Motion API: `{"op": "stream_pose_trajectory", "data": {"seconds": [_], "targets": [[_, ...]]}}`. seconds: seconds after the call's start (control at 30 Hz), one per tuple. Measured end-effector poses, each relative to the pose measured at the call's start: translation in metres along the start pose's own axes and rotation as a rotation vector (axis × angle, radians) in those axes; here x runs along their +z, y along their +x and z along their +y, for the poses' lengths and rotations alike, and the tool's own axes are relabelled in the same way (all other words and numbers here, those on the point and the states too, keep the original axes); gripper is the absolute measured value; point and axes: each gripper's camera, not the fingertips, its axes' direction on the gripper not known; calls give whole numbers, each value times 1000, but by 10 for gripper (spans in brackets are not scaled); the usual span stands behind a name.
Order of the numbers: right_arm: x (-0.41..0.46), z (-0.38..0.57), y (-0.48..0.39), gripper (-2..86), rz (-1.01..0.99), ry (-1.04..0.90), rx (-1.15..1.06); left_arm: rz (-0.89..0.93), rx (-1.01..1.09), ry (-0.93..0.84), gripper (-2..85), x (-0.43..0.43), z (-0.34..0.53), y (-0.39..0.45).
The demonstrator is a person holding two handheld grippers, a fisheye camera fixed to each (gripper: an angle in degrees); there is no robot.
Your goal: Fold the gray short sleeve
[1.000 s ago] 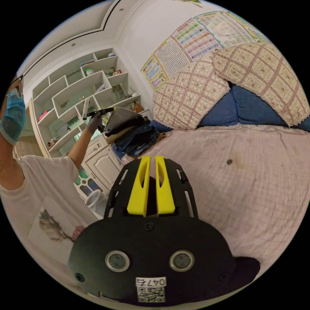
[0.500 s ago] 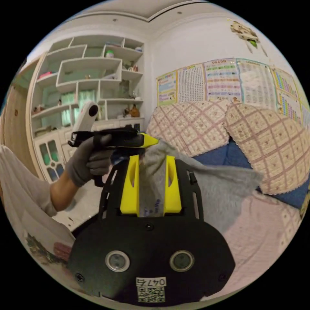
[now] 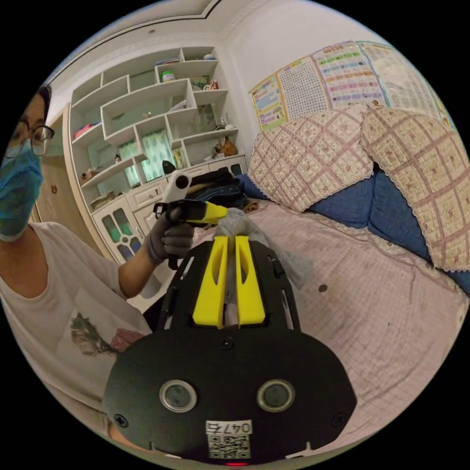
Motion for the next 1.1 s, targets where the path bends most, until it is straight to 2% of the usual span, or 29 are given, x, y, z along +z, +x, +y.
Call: {"op": "stream_pose_trajectory", "data": {"seconds": [0.17,0.33,0.57,0.87,0.97,1.1], "targets": [[-42,-2,-7,-8,3,67,-10,48,45,18,-1,-10,8,40],[-60,-4,-5,-8,51,86,12,-1,93,5,35,-1,17,82],[-65,13,31,-9,-9,105,110,109,-41,19,-5,36,45,77],[-154,31,58,-9,183,271,150,-137,-97,249,-9,-50,56,119],[-151,8,119,-8,289,236,200,-236,-121,275,-10,-54,17,108],[-146,-25,201,-7,274,307,193,-321,-76,300,-10,-44,-64,93]]}}
